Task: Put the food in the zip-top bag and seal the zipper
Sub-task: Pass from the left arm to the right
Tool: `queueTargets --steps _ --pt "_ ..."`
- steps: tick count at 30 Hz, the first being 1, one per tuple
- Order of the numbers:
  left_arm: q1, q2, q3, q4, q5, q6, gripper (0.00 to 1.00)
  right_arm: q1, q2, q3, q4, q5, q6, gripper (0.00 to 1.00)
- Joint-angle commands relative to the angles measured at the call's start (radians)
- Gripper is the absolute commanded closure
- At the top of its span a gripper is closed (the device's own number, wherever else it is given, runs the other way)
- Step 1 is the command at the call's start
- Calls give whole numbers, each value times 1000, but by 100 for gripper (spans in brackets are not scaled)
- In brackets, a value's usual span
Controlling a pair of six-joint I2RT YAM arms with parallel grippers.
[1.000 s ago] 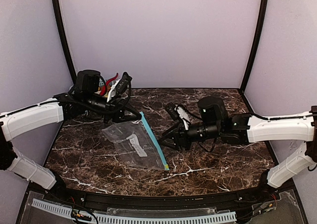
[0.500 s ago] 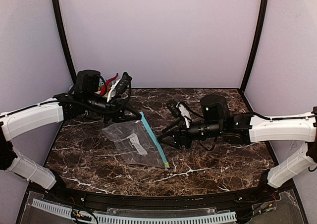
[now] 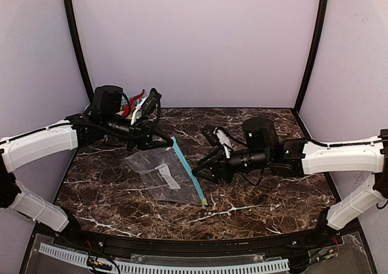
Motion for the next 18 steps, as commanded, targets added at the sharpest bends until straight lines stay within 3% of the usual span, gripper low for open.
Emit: queueTargets --steps 1,18 --pt "-4 0 24 -14 23 2 99 10 10 16 22 -4 -13 52" --pt "-4 4 25 -9 28 -4 99 10 38 47 19 -10 -29 61"
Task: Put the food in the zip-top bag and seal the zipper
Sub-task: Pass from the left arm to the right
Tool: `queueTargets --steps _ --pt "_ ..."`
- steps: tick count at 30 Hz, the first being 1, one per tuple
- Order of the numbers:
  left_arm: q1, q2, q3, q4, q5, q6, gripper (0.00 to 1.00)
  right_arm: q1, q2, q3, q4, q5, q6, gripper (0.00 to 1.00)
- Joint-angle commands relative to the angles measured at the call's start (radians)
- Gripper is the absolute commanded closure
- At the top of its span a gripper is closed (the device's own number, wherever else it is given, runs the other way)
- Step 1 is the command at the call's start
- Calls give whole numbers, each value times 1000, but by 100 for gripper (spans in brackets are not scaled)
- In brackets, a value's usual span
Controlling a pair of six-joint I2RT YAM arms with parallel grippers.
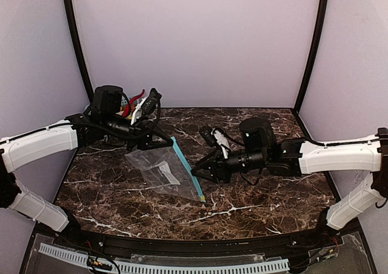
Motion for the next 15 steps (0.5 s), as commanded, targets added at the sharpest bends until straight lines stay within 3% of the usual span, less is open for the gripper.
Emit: queueTargets --steps 1,15 --pt "-4 3 25 -9 26 -4 99 10 16 40 21 -9 -15 62" --pt "-4 6 24 -5 25 -5 99 11 26 62 31 -37 -21 88"
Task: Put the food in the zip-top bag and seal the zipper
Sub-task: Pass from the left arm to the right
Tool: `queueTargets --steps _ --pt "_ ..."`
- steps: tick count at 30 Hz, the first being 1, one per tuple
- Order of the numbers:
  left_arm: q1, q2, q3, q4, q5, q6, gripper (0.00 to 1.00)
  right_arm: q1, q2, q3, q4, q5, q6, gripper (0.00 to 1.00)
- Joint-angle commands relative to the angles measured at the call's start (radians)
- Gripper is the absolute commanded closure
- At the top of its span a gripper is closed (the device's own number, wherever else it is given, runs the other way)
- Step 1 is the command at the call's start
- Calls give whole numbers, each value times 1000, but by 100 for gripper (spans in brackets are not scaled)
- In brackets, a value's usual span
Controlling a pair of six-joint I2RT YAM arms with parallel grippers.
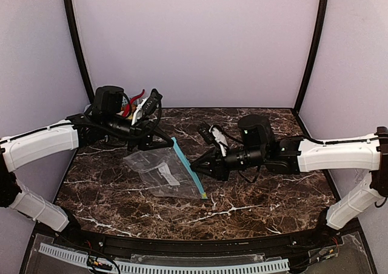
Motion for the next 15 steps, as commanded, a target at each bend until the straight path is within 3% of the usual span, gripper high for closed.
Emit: queueTargets --steps 1,9,15 --pt "-4 -1 24 -5 25 -2 99 9 9 26 30 -29 -1 89" --pt "-4 2 21 -2 24 -4 99 10 36 39 29 -67 -1 90" --pt "-4 2 21 -2 23 -4 99 10 34 49 33 -72 -4 100"
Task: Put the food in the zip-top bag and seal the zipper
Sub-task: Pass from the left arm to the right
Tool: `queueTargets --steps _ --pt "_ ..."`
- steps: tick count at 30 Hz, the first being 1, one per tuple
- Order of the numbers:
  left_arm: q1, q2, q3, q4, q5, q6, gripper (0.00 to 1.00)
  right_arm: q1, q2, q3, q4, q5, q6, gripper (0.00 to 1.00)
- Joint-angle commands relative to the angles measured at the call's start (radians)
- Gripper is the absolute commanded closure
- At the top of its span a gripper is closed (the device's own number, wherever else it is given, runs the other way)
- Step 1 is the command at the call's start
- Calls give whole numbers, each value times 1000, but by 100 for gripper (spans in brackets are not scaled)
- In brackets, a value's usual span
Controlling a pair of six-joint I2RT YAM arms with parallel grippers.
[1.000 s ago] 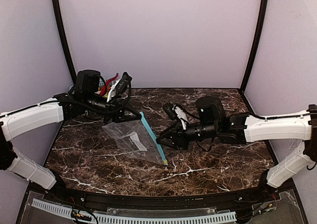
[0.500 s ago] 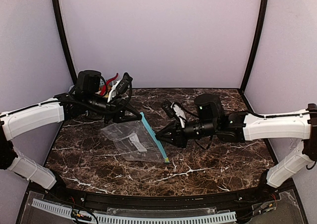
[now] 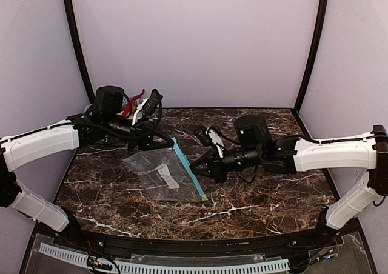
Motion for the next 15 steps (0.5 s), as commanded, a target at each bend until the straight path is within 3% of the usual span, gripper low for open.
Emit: queueTargets --steps 1,4,5,8,9,11,15 --pt "-4 -2 22 -5 19 -1 99 9 -3 30 33 -12 -4 100" --pt "-4 -12 23 -19 -19 13 99 8 -22 26 16 34 1 100" --pt "-4 -15 24 -32 -55 24 94 8 -28 31 -3 62 1 100" --pt "-4 -40 25 -64 -161 65 68 9 -50 46 -95 189 1 100" --pt "-4 -48 22 -71 -229 80 54 8 -60 52 -135 228 1 100" --pt "-4 -81 11 -77 -337 101 40 4 -77 63 -215 315 0 100" --pt "-4 -155 -19 -56 -526 118 27 -23 -119 86 -381 484 11 100"
